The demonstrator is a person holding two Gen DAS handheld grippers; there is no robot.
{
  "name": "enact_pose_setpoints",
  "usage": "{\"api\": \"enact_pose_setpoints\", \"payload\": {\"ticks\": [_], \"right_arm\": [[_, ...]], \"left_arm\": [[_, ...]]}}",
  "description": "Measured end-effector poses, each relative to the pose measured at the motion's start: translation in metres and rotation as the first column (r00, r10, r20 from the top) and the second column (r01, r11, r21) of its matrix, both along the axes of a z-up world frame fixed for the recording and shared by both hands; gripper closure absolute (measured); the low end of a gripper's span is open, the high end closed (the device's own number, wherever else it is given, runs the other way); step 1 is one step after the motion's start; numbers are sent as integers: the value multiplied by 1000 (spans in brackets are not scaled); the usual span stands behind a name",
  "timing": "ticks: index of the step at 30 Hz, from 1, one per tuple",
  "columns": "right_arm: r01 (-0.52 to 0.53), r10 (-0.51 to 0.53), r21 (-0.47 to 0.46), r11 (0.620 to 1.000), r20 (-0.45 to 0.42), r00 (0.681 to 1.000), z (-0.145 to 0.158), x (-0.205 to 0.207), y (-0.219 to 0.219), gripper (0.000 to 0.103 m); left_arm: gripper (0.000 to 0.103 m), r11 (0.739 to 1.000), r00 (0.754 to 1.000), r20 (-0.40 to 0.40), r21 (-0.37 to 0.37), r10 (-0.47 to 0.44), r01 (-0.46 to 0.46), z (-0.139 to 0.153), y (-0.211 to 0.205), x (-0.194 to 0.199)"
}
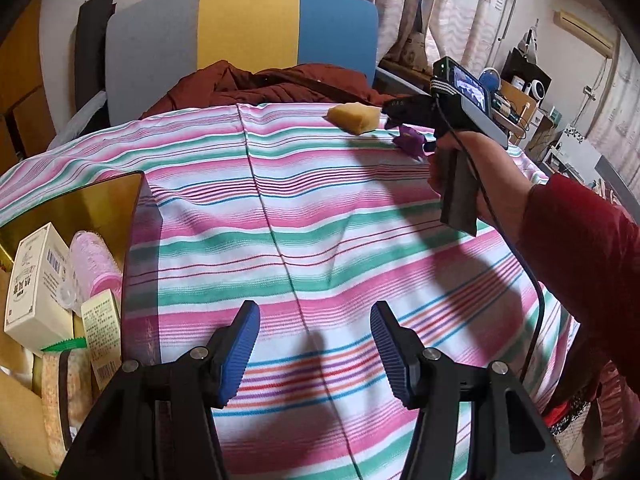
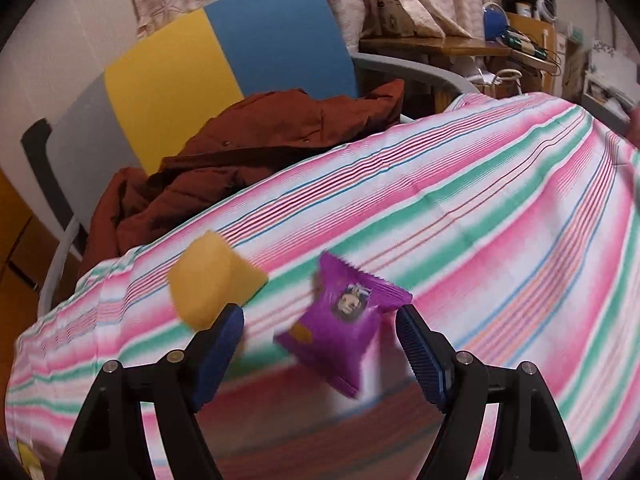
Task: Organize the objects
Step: 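Grasp the purple snack packet with the right tool while the left tool grasps the yellow sponge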
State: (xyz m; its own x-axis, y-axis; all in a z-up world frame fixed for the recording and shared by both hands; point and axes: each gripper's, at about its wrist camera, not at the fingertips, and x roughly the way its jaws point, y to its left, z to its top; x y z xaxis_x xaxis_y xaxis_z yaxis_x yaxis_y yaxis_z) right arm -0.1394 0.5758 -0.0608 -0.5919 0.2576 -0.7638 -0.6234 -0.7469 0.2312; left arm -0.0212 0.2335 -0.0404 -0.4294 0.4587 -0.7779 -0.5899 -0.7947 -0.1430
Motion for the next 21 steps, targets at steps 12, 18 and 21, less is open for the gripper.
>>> {"api": "enact_pose_setpoints", "payload": {"ticks": [12,18,21], "right_arm": [[-116,116,59,992,4,993,-9,30,12,66],[-121,122,54,991,-26,992,-12,49,12,66],[-116,118,59,992,-39,992,-13,52,12,66]], "left_arm": [[41,999,999,-2,25,-39,39,11,45,-34],[39,998,998,-27,13,-64,65,10,98,-74],[39,997,995,-50,-5,-82,82,7,131,-103]]}}
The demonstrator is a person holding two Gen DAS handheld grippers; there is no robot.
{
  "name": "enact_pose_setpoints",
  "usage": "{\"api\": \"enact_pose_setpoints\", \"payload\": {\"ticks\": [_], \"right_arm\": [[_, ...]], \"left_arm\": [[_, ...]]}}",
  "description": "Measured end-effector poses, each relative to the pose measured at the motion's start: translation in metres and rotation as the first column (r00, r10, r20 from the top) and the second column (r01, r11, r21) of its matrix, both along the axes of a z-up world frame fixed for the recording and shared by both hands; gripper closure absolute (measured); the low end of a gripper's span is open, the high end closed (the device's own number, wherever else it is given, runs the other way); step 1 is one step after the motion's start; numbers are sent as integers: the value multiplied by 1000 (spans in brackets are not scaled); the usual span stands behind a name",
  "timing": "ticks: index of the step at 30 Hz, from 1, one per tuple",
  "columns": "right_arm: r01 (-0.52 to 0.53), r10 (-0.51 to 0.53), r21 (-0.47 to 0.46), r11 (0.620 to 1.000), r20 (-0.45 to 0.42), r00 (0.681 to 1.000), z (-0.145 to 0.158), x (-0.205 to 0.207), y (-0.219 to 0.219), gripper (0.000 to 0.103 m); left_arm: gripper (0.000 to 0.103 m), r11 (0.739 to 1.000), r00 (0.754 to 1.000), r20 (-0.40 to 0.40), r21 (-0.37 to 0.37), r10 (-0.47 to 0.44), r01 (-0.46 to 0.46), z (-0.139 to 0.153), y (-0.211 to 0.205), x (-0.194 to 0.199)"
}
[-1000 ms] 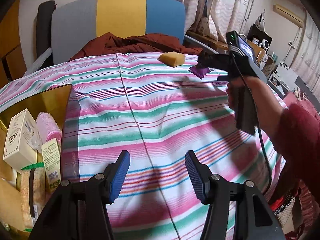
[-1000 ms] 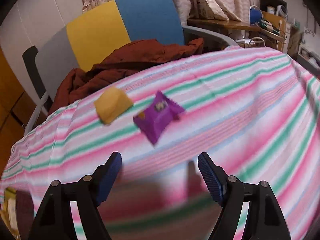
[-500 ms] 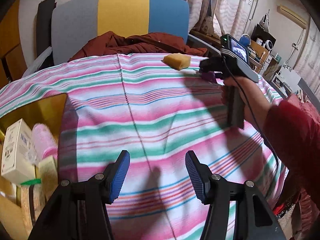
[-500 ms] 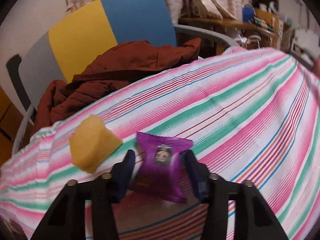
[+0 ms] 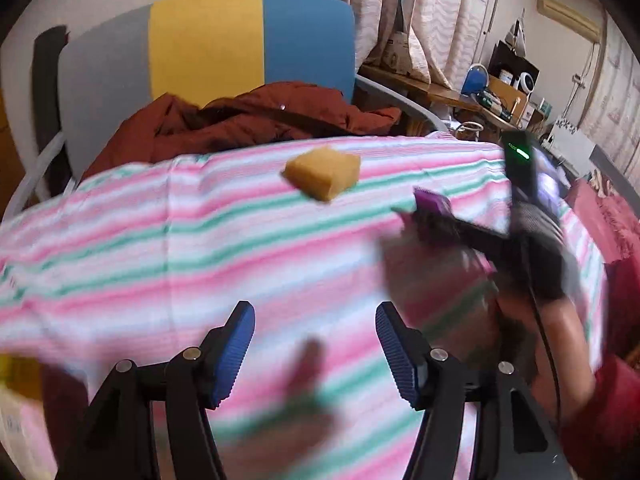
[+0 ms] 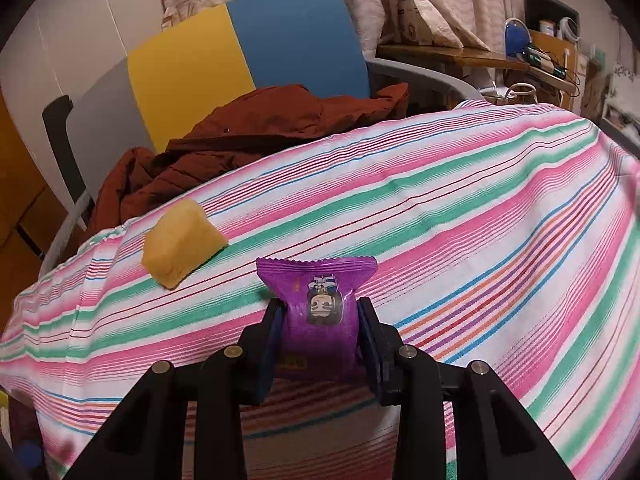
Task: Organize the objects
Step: 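Grasp the purple snack packet with the right tool while the left tool grasps the yellow sponge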
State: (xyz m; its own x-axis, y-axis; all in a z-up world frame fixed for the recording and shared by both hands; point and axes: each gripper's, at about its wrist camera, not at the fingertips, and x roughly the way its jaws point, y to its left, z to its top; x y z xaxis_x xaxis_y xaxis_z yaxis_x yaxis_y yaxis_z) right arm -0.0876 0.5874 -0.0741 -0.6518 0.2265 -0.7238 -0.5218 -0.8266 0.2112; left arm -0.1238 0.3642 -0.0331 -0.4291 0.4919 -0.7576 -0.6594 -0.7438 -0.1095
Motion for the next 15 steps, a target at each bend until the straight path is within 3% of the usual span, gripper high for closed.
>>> {"api": "enact_pose_setpoints", "payload": {"ticks": [2,5,8,13,15], "right_arm": [[0,0,13,1000,1,1000,0,0,-2,66],[1,-1,21,1000,0,1000,-1,0,-3,66],[3,-3,15,1000,-11,1000,-2,1,-2,66],[4,-4,6,1000,-23,1000,-2,2,0,66],[4,-4,1,1000,-30,1000,-3,3,1,66]], "left_arm": [[39,1000,1000,7,-6,-8,8,-4,18,-20],[38,998,998,-46,-51,-30,28,-9,51,-49],[30,998,997,-60,-48,-49,47,-13,74,-74],[21,993,988,-102,-46,-113,109,-16,103,-97],[20,987,981,-130,-90,-142,131,-21,112,-98]]}}
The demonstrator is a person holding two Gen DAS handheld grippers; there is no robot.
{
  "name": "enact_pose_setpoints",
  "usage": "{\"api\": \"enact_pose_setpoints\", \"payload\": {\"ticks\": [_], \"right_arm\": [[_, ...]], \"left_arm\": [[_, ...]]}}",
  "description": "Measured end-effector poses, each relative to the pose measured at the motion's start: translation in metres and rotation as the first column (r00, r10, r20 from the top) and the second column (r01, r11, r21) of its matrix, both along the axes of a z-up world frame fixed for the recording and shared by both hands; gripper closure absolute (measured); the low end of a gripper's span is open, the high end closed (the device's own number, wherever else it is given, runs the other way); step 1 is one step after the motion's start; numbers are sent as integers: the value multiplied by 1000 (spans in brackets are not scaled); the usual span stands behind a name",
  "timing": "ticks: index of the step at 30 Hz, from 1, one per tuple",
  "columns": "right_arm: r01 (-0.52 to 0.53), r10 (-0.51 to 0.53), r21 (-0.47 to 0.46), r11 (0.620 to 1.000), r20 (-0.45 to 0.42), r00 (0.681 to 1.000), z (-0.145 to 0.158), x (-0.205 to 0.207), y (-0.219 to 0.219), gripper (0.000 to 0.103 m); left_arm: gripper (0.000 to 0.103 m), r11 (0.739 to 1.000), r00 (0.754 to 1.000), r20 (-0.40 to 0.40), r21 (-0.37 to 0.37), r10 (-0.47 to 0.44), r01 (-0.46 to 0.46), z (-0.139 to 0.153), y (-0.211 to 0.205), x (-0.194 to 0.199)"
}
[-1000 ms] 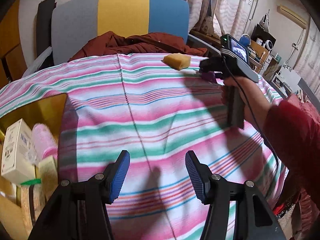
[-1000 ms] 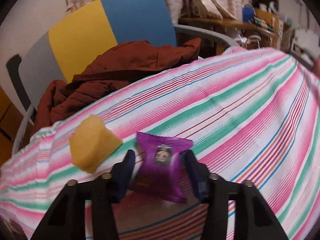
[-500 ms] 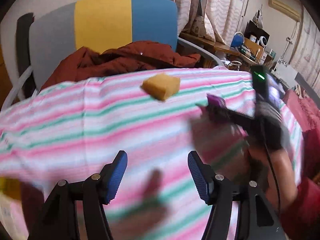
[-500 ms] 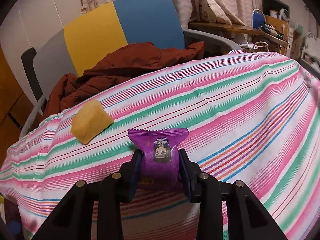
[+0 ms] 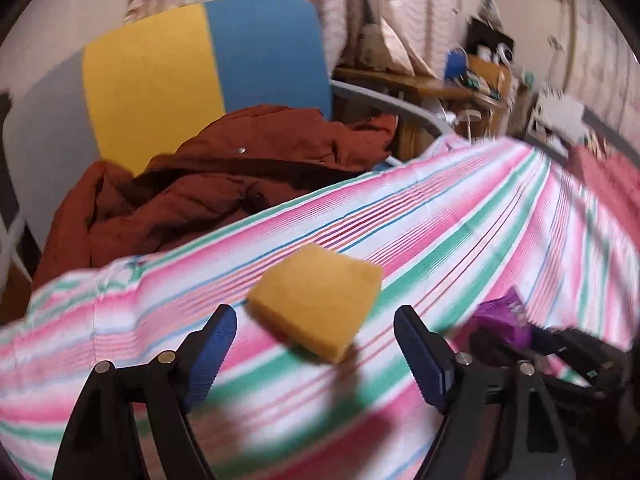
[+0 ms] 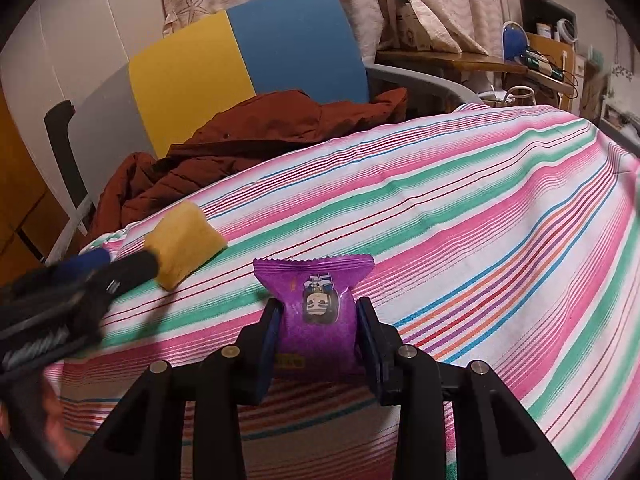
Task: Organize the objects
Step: 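Grasp the purple snack packet with the right tool while the left tool grasps the yellow sponge, then carry the purple packet and yellow sponge over the gold tray and release them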
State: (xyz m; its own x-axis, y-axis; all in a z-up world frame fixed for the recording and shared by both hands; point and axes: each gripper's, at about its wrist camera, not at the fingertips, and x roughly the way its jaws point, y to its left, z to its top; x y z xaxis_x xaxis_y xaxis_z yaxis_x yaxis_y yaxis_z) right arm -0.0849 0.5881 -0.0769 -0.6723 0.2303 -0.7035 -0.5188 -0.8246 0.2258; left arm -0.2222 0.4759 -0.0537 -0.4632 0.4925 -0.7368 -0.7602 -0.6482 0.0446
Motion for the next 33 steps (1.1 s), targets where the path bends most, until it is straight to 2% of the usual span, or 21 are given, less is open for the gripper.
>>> {"api": "enact_pose_setpoints", "payload": {"ticks": [3,11,13,15,21,29,33], "right_arm": [[1,-1,2,1000,-2,1000,0,0,0,66],[2,-2,1,1000,-8,1000,0,0,0,66],[2,-2,1,1000,-8,1000,0,1,0,66],[2,-2,2,1000,-8,1000,0,1,0,66],[3,-3,5,1000,-7,1000,0,2,0,66],[4,-4,19,1000,0,1000,1,2,-1,66],[6,-6,31,1000,7,1000,2,1,-3,66]], "left_arm": [[20,999,1000,0,-33,9,-9,-9,7,-7],[20,999,999,31,-13,33,-33,-18,10,-16],[22,1000,999,43,-7,27,-27,-20,9,-18],[30,1000,998,59,4,10,-10,-22,9,-18],[39,1000,999,45,7,-2,2,-23,9,-12],[42,999,999,4,13,49,-49,-20,-7,4],[42,994,995,15,44,95,-96,-19,-24,11]]}}
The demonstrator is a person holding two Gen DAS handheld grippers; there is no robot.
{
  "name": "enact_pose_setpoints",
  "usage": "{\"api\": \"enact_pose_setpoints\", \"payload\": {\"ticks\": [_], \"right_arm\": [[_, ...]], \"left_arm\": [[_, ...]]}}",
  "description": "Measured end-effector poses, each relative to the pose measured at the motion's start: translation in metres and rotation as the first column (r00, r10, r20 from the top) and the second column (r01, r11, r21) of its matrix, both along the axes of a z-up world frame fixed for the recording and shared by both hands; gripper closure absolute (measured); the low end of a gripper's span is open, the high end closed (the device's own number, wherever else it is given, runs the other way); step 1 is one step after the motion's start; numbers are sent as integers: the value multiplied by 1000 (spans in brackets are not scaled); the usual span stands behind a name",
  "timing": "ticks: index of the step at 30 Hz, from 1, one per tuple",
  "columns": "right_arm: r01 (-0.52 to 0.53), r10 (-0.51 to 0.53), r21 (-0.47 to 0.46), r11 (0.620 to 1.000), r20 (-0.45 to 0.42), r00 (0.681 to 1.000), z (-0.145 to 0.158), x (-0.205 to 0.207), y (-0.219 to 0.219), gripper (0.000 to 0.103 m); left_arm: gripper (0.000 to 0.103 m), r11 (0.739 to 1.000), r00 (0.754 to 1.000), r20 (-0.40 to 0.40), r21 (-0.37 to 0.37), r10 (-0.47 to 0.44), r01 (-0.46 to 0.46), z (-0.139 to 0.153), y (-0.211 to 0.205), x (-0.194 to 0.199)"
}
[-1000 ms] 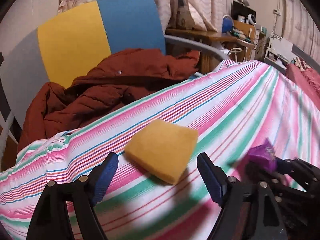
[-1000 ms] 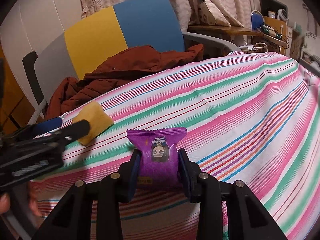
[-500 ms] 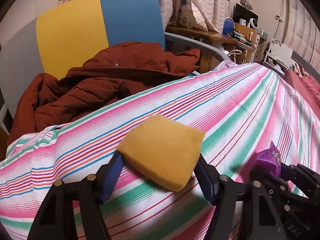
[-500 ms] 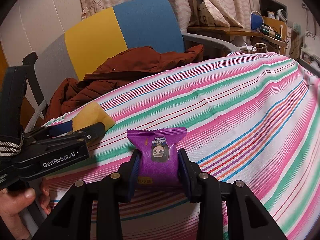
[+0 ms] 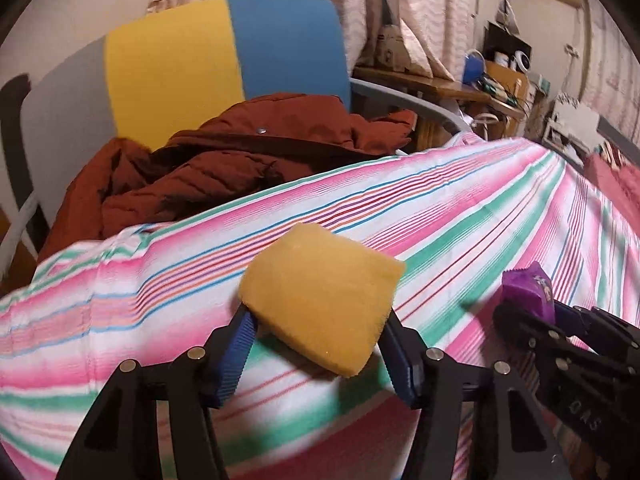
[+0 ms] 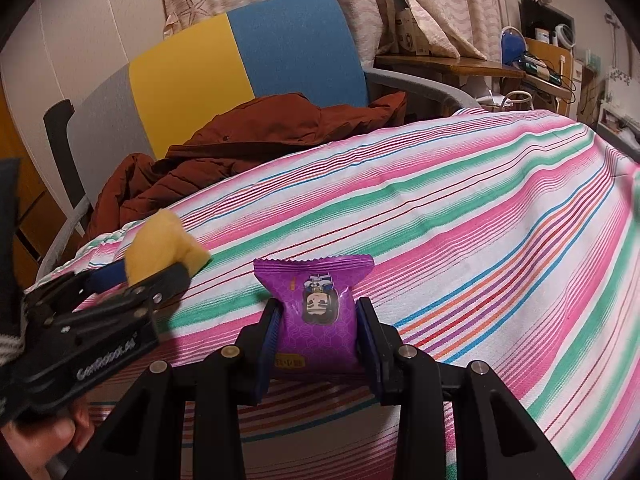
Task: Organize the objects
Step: 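Carry the purple packet and yellow sponge over the gold tray and release them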
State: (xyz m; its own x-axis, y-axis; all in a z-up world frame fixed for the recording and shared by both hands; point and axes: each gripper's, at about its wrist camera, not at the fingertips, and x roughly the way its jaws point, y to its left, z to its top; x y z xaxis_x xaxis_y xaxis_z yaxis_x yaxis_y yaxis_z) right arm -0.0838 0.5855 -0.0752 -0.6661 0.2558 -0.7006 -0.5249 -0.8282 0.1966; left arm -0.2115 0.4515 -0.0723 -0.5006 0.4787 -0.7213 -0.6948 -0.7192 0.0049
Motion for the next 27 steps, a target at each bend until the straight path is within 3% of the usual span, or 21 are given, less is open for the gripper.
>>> {"api": "enact_pose_setpoints", "payload": {"ticks": [11,21,27], "right_arm": [[10,-11,44,999,25,1000,0,-2,-6,66],[23,-16,199,980,-39,999,21,9,-29,66],[28,-17,209,978,-52,998,27,22,-40,66]], "left_arm": [[43,998,998,-10,37,58,-58,2,-32,19],[43,1000,987,-160,-8,9,-10,12,-46,79],[43,999,973,-227,-4,-43,43,18,-63,127]]}}
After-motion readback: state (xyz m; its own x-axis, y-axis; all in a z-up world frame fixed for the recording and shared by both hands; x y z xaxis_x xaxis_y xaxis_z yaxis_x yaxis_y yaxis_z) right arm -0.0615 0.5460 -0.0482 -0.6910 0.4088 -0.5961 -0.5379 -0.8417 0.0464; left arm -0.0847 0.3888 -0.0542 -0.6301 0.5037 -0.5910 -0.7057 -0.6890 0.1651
